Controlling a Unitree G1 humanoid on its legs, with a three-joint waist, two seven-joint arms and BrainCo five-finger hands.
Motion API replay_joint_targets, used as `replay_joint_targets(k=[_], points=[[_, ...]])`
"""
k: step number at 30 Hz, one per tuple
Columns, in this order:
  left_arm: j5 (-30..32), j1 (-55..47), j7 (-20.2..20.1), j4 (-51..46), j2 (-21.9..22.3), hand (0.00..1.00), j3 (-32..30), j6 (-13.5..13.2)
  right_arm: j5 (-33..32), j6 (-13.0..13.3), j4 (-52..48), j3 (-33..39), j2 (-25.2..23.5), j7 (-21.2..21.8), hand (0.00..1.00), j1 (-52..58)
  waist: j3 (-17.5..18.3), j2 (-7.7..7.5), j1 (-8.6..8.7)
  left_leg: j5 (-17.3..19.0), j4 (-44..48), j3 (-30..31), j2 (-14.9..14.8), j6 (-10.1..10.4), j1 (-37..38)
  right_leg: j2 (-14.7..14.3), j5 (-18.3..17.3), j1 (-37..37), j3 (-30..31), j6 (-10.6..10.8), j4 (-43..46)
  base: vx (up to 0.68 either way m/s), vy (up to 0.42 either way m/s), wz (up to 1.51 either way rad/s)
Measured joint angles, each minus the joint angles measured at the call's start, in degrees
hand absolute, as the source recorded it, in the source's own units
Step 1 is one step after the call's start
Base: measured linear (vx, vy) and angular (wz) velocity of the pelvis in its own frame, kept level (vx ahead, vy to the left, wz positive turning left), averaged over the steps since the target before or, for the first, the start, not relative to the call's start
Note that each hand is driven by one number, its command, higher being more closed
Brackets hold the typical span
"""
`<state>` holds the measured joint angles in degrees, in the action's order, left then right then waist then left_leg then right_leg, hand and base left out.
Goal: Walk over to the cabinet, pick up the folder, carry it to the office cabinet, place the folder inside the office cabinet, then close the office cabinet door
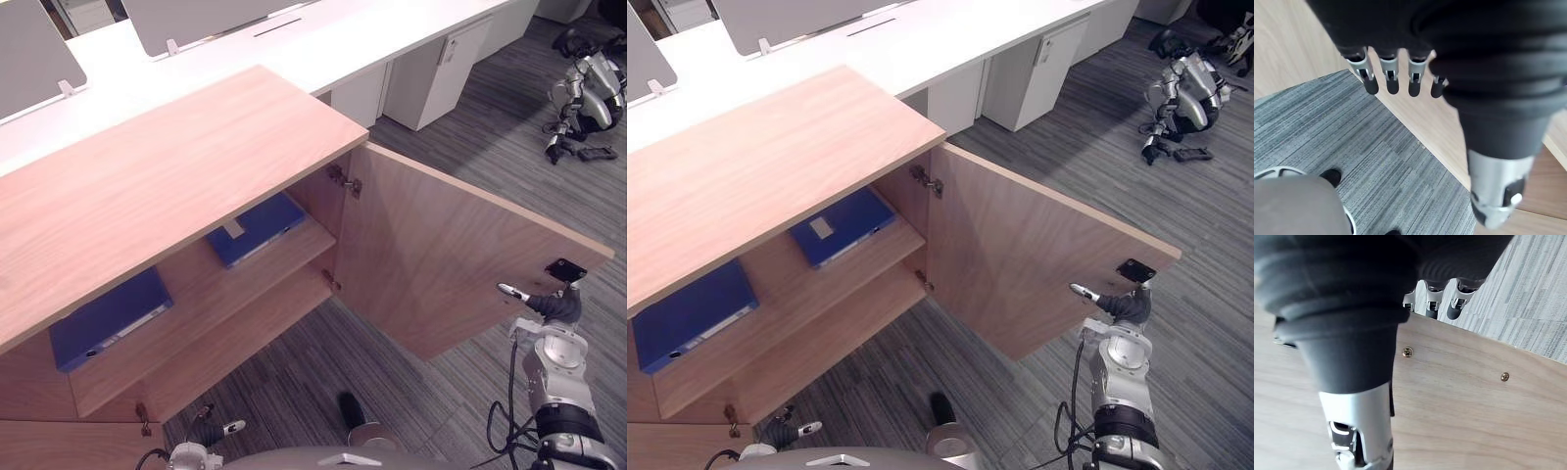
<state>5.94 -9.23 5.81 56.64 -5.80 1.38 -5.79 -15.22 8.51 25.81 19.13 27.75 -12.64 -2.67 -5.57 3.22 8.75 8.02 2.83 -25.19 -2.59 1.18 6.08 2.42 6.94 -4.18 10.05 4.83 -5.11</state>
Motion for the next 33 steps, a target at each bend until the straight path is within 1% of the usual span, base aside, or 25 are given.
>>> replay_joint_targets(k=[1, 3, 6, 8, 10, 13, 16, 19, 21, 22, 24, 25, 26, 27, 29, 30, 32, 33], points=[[0.2, 0.0, 0.0, 0.0, 0.0, 0.00, 0.0, 0.0, 0.1, 0.0, -2.4, 0.0, -0.9, 0.0, 0.00, 1.2, 0.0, -0.07, 0.39, 0.0, 0.0, 0.0, -0.1, 0.0, 0.0, -0.1, 0.0, 0.0, 0.0, 0.0, 0.0, -0.04, -0.058, -0.03], [1.1, 0.1, 0.0, 0.0, 0.0, 0.00, 0.0, 0.0, 0.9, 0.0, -10.6, -0.2, -4.8, 0.0, 0.00, 6.4, -0.2, -0.28, 0.98, -0.1, 0.0, 0.0, -0.5, 0.2, 0.1, -0.5, -0.3, -0.1, 0.1, -0.5, 0.0, -0.04, -0.067, -0.07], [1.3, 0.4, 0.0, 0.0, 0.1, 0.00, 0.0, 0.1, 2.2, 0.0, -18.0, -0.8, -9.5, 0.1, 0.00, 11.9, -0.3, -0.60, 1.45, -0.2, 0.1, -0.1, -1.0, 0.3, 0.1, -0.8, -0.3, -0.2, 0.1, -0.6, 0.0, -0.04, -0.060, -0.07], [2.2, 0.8, 0.0, 0.1, 0.2, 0.00, 0.2, 0.2, 2.4, 0.6, -23.7, -2.9, -13.2, 0.3, 0.00, 17.3, -0.2, -0.85, 1.80, -0.2, 0.1, -0.2, -1.4, 0.6, 0.1, -1.5, -0.1, -0.4, 0.3, -0.8, 0.0, -0.04, -0.066, -0.09], [2.4, 1.2, 0.0, 0.2, 0.1, 0.00, 0.7, 0.3, 2.7, 1.0, -27.2, -4.5, -15.7, 1.3, 0.00, 20.9, -0.1, -1.03, 1.90, -0.2, 0.2, -0.6, -1.7, 0.9, 0.1, -1.6, -0.1, -0.4, 0.4, -0.9, 0.0, -0.05, -0.063, -0.12], [3.3, 1.9, 0.0, 0.3, 0.1, 0.00, 1.3, 0.6, 2.8, 1.4, -31.0, -8.5, -17.8, 2.8, 0.00, 26.3, 0.1, -2.20, 1.89, -0.2, 0.4, -1.5, -2.3, 1.3, 0.1, -2.0, 0.2, -0.8, 0.4, -1.8, 0.0, -0.06, -0.051, -0.16], [3.3, 3.1, 0.0, 0.4, 0.1, 0.00, 2.2, 0.7, 2.7, 1.4, -33.7, -12.2, -18.3, 4.0, 0.00, 30.8, 0.1, -2.77, 1.90, 0.0, 1.1, -1.6, -2.7, 1.7, 0.0, -2.3, 0.4, -0.8, 0.3, -2.1, 0.0, -0.05, -0.043, -0.08], [3.5, 4.5, 0.0, 0.5, 0.0, 0.00, 3.1, 0.8, 2.0, 0.8, -34.2, -16.3, -17.3, 7.6, 0.00, 33.1, 0.1, -2.98, 1.64, -0.1, 1.3, -1.6, -2.9, 1.8, -0.1, -2.5, 0.6, -0.8, 0.2, -2.2, 0.0, -0.07, -0.049, -0.02], [4.5, 5.8, 0.0, 0.5, 0.0, 0.00, 3.5, 0.8, 2.0, -0.4, -34.2, -20.4, -15.7, 11.3, 0.00, 33.9, 0.0, -3.05, 0.86, -0.1, 1.8, -1.2, -3.1, 1.8, -0.5, -2.5, 0.6, -0.8, -0.1, -2.3, 0.0, -0.06, -0.044, 0.06], [4.5, 6.2, 0.0, 0.5, 0.0, 0.00, 3.5, 0.9, 2.1, -0.6, -34.2, -21.8, -15.2, 12.0, 0.00, 34.1, 0.0, -3.08, 0.65, -0.1, 2.1, -0.9, -3.1, 1.8, -0.8, -2.5, 0.6, -0.9, -0.3, -2.3, 0.0, -0.06, -0.044, 0.25], [4.5, 7.7, 0.0, 0.5, -0.5, 0.00, 3.8, 1.1, 3.6, -1.8, -34.4, -27.0, -14.8, 14.2, 0.00, 34.9, -0.3, -3.88, 0.44, -0.5, 2.1, 1.5, -3.0, 1.9, -1.7, -2.1, 0.6, -0.8, -2.3, -2.3, 0.0, -0.06, -0.048, 0.40], [4.5, 8.1, 0.0, 0.5, -0.7, 0.00, 3.9, 1.2, 4.1, -2.1, -34.4, -28.1, -14.9, 14.9, 0.00, 34.7, -0.3, -4.21, 0.34, -0.8, 2.1, 1.9, -3.0, 1.9, -2.0, -1.9, 0.6, -0.8, -2.9, -2.3, 0.0, -0.07, -0.058, 0.39], [4.5, 8.7, 0.0, 0.5, -1.2, 0.00, 4.4, 1.3, 4.7, -2.5, -34.4, -30.7, -14.9, 15.9, 0.00, 33.5, -0.4, -4.93, -0.32, -1.1, 2.1, 2.9, -3.0, 1.8, -2.3, -1.8, 0.6, -0.7, -3.7, -2.3, 0.1, -0.06, -0.046, 0.31], [4.5, 9.1, 0.0, 0.5, -1.3, 0.00, 4.7, 1.4, 5.0, -2.5, -34.4, -32.1, -15.1, 16.2, 0.00, 32.7, -0.3, -5.23, -0.78, -1.2, 2.1, 3.3, -3.0, 1.9, -2.5, -1.7, 0.6, -0.6, -4.2, -2.3, 0.1, -0.05, -0.046, 0.43], [4.7, 10.2, 0.0, 0.5, -1.7, 0.00, 5.5, 1.7, 6.7, -3.3, -34.4, -34.7, -16.1, 16.3, 0.00, 31.3, -0.2, -6.36, -2.54, -1.7, 2.1, 5.7, -2.8, 1.8, -2.9, -1.4, 1.1, 0.2, -6.4, -2.3, 0.4, -0.03, -0.026, 0.49], [5.0, 10.1, 0.0, 0.5, -1.8, 0.00, 5.5, 1.8, 6.7, -3.3, -34.4, -35.5, -16.1, 16.4, 0.00, 30.9, -0.1, -6.64, -2.77, -1.8, 2.1, 6.2, -2.8, 1.8, -3.0, -1.3, 1.0, 0.4, -6.9, -2.2, 0.4, -0.03, -0.020, 0.45], [5.6, 9.7, 0.0, 0.6, -2.3, 0.00, 5.5, 2.4, 6.7, -3.3, -34.5, -38.3, -16.4, 17.1, 0.00, 27.4, -0.1, -7.50, -3.94, -2.0, 2.1, 7.8, -2.5, 1.7, -3.0, -1.0, 1.0, 1.2, -8.4, -2.1, 0.5, -0.03, -0.004, 0.36], [5.6, 9.6, 0.0, 0.7, -2.3, 0.00, 5.5, 2.4, 6.7, -3.3, -34.5, -38.7, -16.4, 17.3, 0.00, 26.7, -0.1, -7.65, -4.07, -2.1, 2.1, 8.3, -2.4, 1.6, -3.1, -0.8, 0.9, 1.5, -9.0, -2.0, 0.5, -0.03, 0.011, 0.38]])
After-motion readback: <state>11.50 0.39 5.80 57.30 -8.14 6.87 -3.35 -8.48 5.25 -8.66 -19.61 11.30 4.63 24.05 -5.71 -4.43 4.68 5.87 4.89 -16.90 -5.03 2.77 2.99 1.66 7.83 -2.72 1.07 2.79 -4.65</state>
